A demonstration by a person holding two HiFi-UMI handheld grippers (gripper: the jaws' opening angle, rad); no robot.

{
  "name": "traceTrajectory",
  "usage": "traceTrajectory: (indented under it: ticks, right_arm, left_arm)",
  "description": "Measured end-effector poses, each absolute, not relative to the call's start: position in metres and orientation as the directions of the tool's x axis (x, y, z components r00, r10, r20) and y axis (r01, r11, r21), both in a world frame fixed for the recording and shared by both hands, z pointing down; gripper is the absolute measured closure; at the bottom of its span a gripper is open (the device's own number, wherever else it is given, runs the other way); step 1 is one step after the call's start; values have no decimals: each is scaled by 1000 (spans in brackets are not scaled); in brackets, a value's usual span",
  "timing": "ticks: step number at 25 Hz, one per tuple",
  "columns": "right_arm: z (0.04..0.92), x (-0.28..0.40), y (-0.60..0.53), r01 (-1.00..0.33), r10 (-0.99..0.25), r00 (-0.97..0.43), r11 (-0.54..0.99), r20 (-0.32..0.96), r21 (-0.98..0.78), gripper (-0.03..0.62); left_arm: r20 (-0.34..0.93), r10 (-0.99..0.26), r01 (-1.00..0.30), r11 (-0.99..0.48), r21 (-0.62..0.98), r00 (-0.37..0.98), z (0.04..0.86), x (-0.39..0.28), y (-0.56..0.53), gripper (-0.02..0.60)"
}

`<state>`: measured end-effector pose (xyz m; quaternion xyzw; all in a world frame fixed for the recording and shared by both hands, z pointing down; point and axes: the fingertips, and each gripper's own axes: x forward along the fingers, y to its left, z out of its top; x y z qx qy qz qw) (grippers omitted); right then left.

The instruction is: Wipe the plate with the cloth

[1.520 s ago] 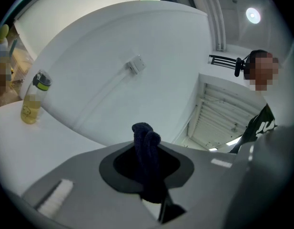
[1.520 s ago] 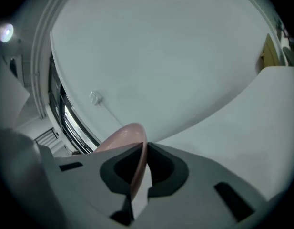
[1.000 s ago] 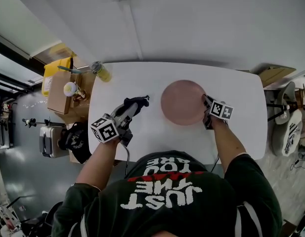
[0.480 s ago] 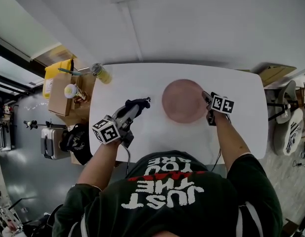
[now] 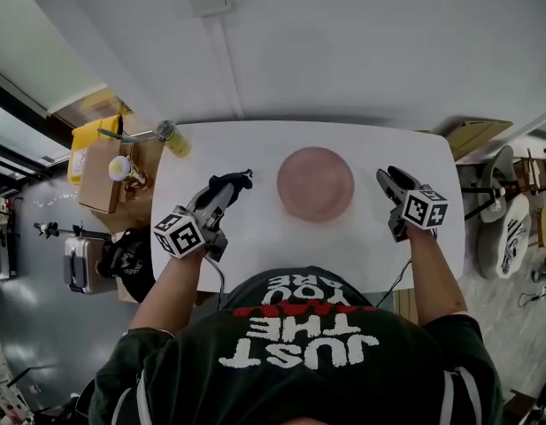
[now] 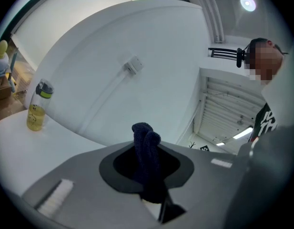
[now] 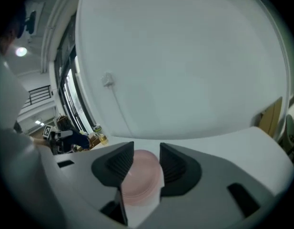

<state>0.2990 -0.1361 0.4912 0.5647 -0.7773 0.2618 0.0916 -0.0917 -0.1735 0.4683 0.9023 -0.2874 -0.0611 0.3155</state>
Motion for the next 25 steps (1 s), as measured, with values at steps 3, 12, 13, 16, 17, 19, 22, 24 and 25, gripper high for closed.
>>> traceTrajectory:
  ticks: [3,12,13,16,17,19,22,24,25]
  right_arm:
    - [455,302,-120,-945,-867,-315,248,387,-212,514]
    - [443,298,-85,-909,-912,-329,236,244,-344,589]
    - [444,296,-85,-911,-907,-336,246,254,-330,589]
    - [448,291,-88,-922,-895,-342,262,286,-285,589]
    - [448,290,-89,-924,-894,-342,264,291,-276,589]
    - [447,288,-90,-927,-892,-342,268,295,-263,589]
    - [447,283,-90,-927,-887,-348,278,302,-253,589]
    - [447,281,-90,-926,-885,-351,280,305,-253,589]
    - [447,281,-89,-926,-885,-352,281,306,-253,589]
  left_arm:
    - [70,-579,-504,-638,583,813,460,-93,-172,522]
    - [54,-606,-517,-623,587,793,450,-101,-153,522]
    - [56,-608,-518,-622,587,792,450,-101,-152,522]
    - [62,-610,-525,-620,584,790,451,-101,-151,522]
    - [63,-610,-526,-620,582,790,451,-101,-151,522]
    - [62,-610,-526,-623,578,790,450,-100,-151,522]
    - [58,-609,-525,-628,575,791,448,-101,-150,522]
    - [57,-609,-525,-628,575,791,448,-101,-150,522]
    - [57,-610,-525,-627,576,791,447,-102,-149,522]
